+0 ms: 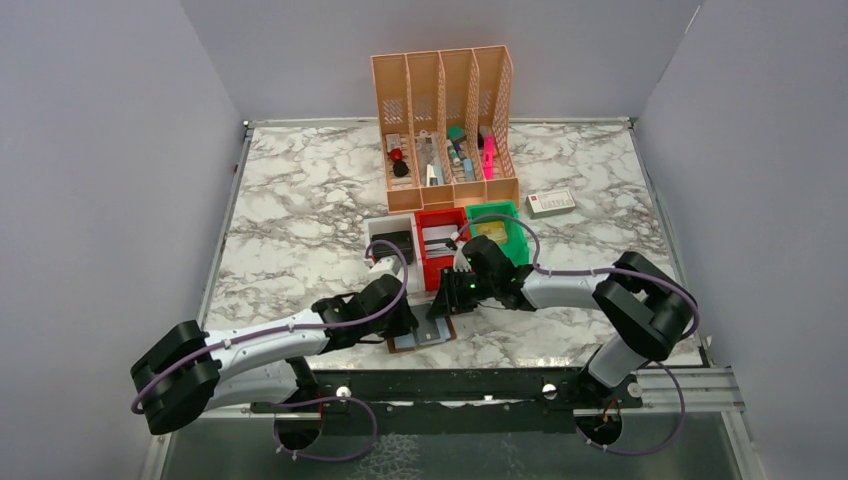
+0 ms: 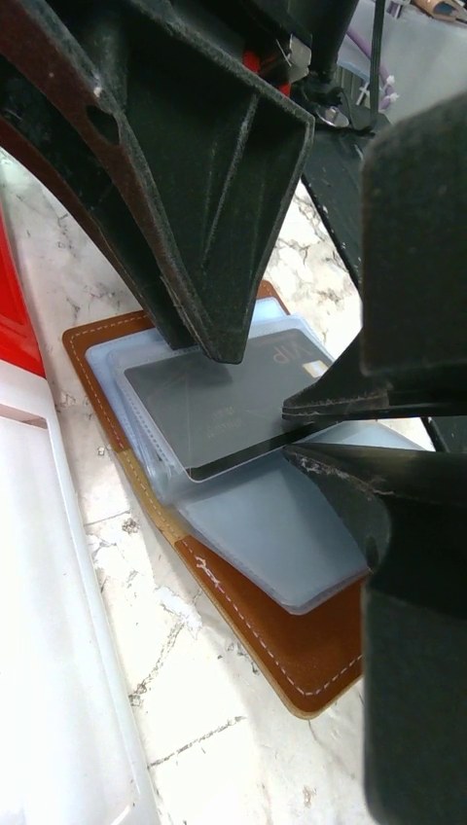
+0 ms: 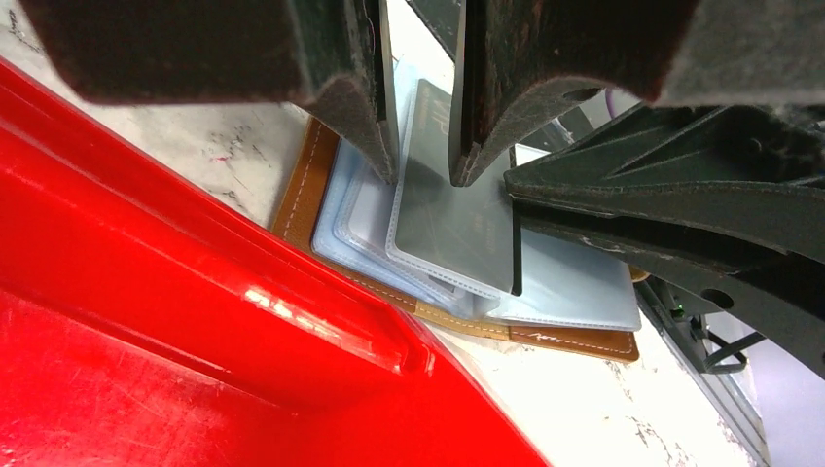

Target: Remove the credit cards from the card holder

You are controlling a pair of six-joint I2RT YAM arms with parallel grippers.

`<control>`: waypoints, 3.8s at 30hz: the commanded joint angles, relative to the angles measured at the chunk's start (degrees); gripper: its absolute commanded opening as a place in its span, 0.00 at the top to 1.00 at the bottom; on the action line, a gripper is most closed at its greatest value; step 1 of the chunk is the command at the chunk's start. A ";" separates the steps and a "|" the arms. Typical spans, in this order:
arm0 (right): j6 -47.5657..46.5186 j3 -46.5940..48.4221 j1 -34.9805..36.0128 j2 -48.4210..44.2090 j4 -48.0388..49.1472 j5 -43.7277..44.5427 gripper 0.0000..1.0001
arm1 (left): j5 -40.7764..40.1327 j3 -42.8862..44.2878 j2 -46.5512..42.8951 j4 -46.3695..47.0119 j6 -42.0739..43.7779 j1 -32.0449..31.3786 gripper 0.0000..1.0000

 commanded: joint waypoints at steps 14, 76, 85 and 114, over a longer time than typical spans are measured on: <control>2.18 -1.66 0.48 2.71 2.91 -2.37 0.78 | 0.48 -4.37 -0.57 3.49 -4.05 0.65 0.63; 1.28 -0.42 0.47 5.63 -0.01 -0.76 0.78 | 8.01 -21.75 -12.96 24.70 -13.80 7.75 0.98; 1.47 -0.58 0.47 6.06 0.53 -1.00 0.78 | 8.10 -21.83 -12.91 25.05 -13.65 7.75 0.93; 0.88 0.09 0.48 4.56 -1.74 0.76 0.78 | 2.43 -17.13 -22.33 1.28 -8.71 8.84 1.00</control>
